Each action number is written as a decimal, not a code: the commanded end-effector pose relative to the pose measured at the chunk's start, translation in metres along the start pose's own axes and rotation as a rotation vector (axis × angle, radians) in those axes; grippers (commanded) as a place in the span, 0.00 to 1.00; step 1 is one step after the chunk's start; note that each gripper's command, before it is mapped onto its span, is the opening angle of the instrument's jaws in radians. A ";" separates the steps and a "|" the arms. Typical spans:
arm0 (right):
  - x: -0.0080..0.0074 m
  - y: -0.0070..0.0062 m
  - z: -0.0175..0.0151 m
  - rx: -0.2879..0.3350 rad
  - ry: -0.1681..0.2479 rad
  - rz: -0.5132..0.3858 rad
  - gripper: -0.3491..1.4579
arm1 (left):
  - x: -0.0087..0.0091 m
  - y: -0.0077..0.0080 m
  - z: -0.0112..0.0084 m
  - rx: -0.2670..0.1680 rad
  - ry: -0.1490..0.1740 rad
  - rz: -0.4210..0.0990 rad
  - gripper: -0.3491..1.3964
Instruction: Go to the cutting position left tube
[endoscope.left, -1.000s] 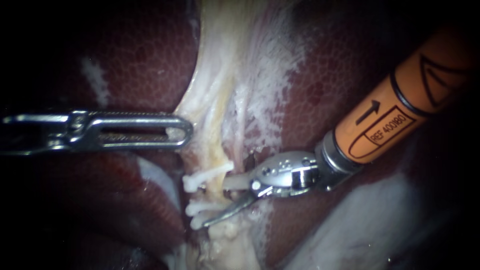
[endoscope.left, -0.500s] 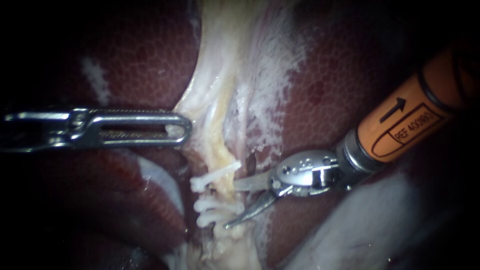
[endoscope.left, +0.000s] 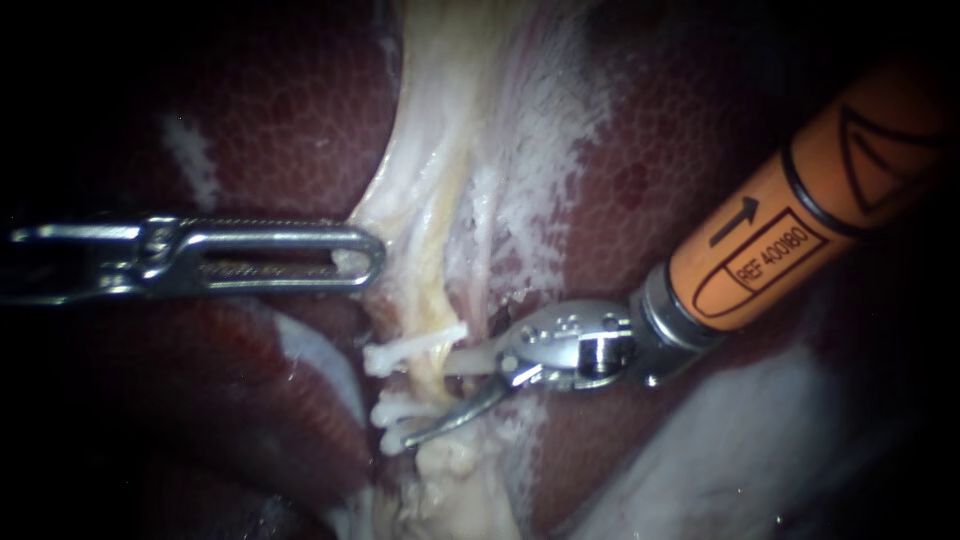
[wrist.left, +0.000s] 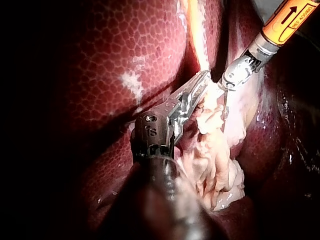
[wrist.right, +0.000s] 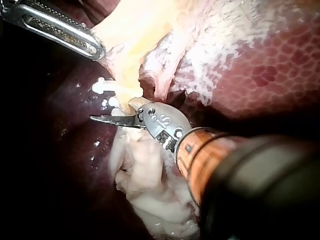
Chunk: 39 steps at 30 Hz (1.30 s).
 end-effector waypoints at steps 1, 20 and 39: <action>0.0000 0.0001 0.0001 -0.001 0.004 0.007 0.66 | 0.0000 0.0000 0.0000 -0.001 0.000 0.000 0.00; -0.0004 0.0008 0.0003 -0.001 0.004 0.052 0.28 | 0.0001 0.0000 0.0001 -0.001 -0.001 0.001 0.00; -0.0005 0.0008 0.0002 0.005 0.003 0.050 0.28 | 0.0002 0.0000 0.0002 -0.002 -0.001 0.001 0.00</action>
